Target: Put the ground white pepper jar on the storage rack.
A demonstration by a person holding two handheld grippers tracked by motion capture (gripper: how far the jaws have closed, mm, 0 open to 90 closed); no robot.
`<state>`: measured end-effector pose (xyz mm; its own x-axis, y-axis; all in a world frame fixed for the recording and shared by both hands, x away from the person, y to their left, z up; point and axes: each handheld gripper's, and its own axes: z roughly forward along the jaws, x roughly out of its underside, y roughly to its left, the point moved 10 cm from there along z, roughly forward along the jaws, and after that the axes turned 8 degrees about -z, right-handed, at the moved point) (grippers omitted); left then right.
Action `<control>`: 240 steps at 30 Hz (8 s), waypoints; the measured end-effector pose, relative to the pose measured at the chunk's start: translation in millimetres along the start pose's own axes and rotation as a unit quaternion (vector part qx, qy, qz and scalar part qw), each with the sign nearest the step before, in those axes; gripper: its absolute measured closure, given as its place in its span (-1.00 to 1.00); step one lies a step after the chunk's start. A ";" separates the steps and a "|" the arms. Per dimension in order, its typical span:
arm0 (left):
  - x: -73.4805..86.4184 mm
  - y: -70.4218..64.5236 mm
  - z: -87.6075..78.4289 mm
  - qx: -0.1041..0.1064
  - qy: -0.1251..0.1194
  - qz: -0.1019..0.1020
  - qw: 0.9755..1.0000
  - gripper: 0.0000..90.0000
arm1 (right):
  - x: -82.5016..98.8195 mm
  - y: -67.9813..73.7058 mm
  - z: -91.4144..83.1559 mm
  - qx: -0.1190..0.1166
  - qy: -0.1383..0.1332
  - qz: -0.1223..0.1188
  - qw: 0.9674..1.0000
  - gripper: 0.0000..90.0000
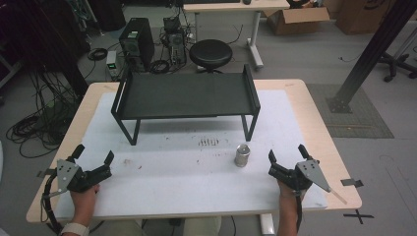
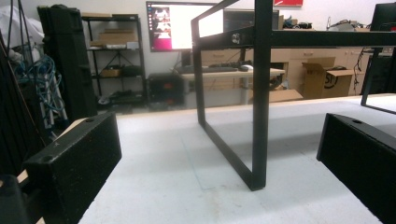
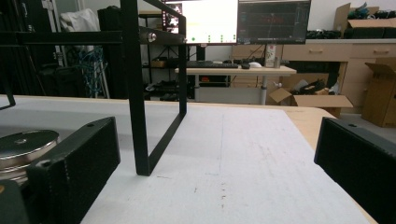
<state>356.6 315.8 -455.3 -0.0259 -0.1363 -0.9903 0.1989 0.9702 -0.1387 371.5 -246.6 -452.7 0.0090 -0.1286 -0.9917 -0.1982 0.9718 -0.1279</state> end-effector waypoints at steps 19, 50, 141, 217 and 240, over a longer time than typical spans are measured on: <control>-0.2 0.1 -0.2 0.000 -0.001 -0.001 1.000 -1.00 | -29.9 9.6 -3.8 -0.019 -0.012 0.006 1.000 -1.00; 0.1 -0.1 0.1 0.000 0.000 0.000 1.000 -1.00 | -50.1 52.8 -1.6 -0.092 0.003 0.002 0.996 -1.00; -0.9 -0.1 -1.5 0.002 -0.007 0.000 1.000 -1.00 | 10.5 113.8 33.3 -0.188 0.141 0.007 0.972 -0.08; -1.1 0.0 -1.6 0.003 -0.008 -0.001 1.000 -1.00 | -123.6 126.8 42.1 -0.232 0.058 -0.011 0.971 0.07; -1.3 0.1 -1.7 0.002 -0.009 -0.003 1.000 -0.99 | -177.3 142.7 71.5 -0.250 0.035 -0.016 0.968 0.08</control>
<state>354.9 316.4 -454.1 -0.0100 -0.1452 -0.9894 0.2032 0.9685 -0.1442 411.6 -71.0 -296.4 -0.0391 -0.1867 -0.9816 -0.6480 0.7525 -0.1173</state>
